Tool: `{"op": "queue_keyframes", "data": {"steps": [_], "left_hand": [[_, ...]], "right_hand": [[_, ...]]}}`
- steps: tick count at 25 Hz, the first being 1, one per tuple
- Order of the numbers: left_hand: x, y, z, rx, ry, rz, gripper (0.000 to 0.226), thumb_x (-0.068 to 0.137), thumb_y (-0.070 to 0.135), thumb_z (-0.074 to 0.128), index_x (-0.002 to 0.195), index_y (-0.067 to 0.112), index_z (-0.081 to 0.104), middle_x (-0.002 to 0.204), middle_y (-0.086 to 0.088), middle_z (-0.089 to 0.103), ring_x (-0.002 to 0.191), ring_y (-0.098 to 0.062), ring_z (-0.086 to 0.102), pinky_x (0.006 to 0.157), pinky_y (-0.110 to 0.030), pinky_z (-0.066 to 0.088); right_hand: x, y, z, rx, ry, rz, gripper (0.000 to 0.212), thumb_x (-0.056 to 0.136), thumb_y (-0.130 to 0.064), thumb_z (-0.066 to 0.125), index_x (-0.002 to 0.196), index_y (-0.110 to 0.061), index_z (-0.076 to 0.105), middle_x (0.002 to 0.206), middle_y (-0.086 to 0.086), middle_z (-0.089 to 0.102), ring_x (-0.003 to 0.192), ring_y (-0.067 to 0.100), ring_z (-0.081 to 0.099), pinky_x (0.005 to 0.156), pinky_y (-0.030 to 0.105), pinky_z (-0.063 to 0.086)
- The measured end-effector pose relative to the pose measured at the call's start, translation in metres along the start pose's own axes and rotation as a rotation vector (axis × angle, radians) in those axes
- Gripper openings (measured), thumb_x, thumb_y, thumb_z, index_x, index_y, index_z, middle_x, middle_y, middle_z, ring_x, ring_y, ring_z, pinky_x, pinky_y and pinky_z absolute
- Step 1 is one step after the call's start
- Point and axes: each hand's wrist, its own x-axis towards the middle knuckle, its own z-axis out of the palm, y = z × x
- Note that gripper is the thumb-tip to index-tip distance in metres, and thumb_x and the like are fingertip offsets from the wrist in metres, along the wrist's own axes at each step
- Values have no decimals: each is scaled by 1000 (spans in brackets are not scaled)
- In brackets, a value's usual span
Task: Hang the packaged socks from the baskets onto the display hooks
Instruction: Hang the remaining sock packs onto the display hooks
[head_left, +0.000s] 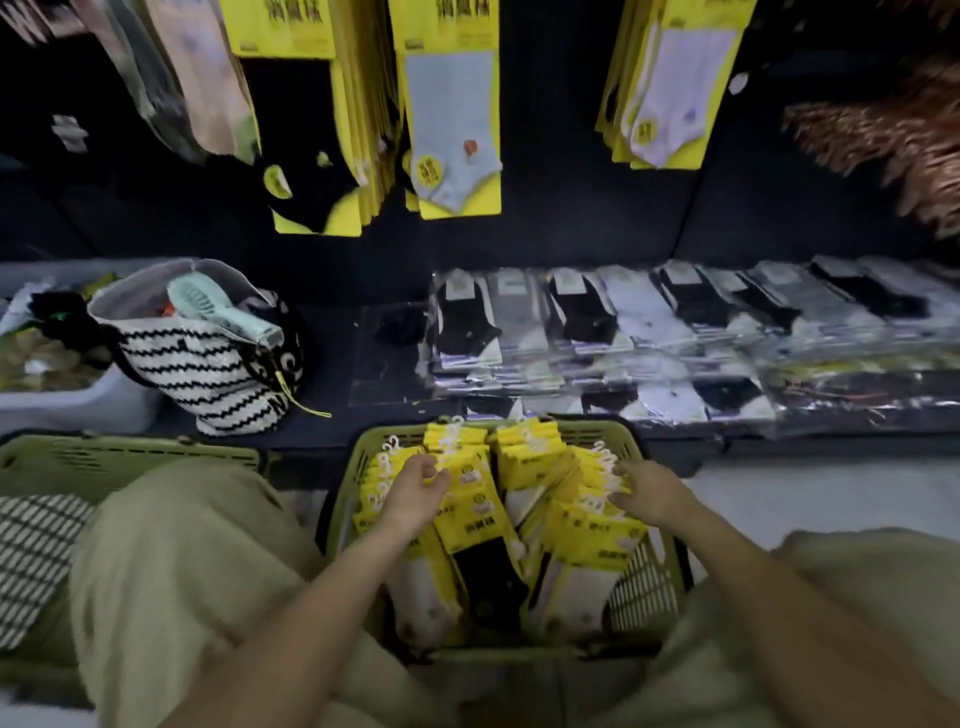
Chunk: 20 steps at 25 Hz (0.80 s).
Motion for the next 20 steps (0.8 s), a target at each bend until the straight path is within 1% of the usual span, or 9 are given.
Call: {"op": "queue_keyframes", "data": {"steps": [2, 5, 7, 9, 11, 13, 16, 18, 20], "left_hand": [[-5, 0, 13, 15, -44, -14, 39, 92, 15, 56, 127, 0, 47, 126, -17, 54, 108, -26, 54, 79, -25, 40], [-13, -11, 25, 56, -69, -60, 44, 94, 22, 53, 132, 4, 43, 135, -13, 48, 122, -27, 47, 94, -30, 41], [-12, -19, 26, 100, -56, -72, 47, 95, 26, 52, 135, 5, 41, 139, -12, 46, 126, -26, 45, 101, -33, 39], [-9, -24, 22, 136, -1, -74, 47, 94, 27, 52, 134, 4, 42, 139, -12, 47, 126, -27, 46, 98, -31, 39], [-6, -27, 14, 123, 79, -96, 45, 94, 25, 54, 133, 4, 44, 135, -12, 50, 120, -27, 51, 91, -27, 41], [-3, -34, 7, 70, 174, -124, 42, 93, 20, 55, 131, 4, 47, 134, -13, 50, 116, -28, 54, 91, -29, 43], [-1, -46, 0, -22, 273, -174, 37, 92, 13, 54, 127, 4, 49, 133, -16, 52, 117, -30, 54, 98, -40, 45], [6, -50, -3, -45, 275, -221, 37, 92, 13, 54, 128, 4, 49, 133, -15, 52, 117, -30, 54, 99, -41, 46], [14, -50, -3, -69, 233, -243, 40, 92, 14, 54, 131, 5, 47, 134, -14, 51, 112, -33, 58, 97, -43, 47]], "right_hand": [[1, -1, 10, 26, -10, 2, 50, 88, -33, 61, 131, -13, 48, 133, 11, 52, 113, 26, 55, 89, 32, 45], [2, -16, 28, -9, -16, -60, 48, 87, -34, 61, 131, -18, 49, 131, 11, 49, 114, 27, 53, 89, 36, 48], [2, -28, 39, -63, 41, -128, 45, 88, -35, 59, 129, -20, 51, 129, 9, 48, 117, 26, 49, 91, 36, 45], [4, -42, 45, -58, 119, -220, 40, 89, -34, 58, 126, -19, 54, 126, 7, 50, 118, 26, 48, 91, 36, 45], [7, -62, 54, 2, 107, -291, 39, 89, -32, 58, 125, -18, 54, 125, 6, 52, 118, 26, 50, 89, 37, 48], [13, -83, 63, 91, 17, -309, 48, 89, -32, 59, 134, -19, 46, 129, 7, 51, 111, 26, 56, 84, 39, 50], [32, -107, 72, 183, -45, -270, 79, 86, -30, 65, 148, -30, 16, 137, 13, 47, 107, 31, 59, 80, 40, 52], [46, -116, 78, 176, -66, -221, 92, 85, -28, 67, 149, -36, 1, 139, 16, 46, 107, 34, 59, 81, 43, 52], [53, -123, 90, 188, -107, -201, 97, 86, -23, 67, 148, -37, -6, 129, 17, 55, 94, 32, 62, 74, 41, 53]]}}
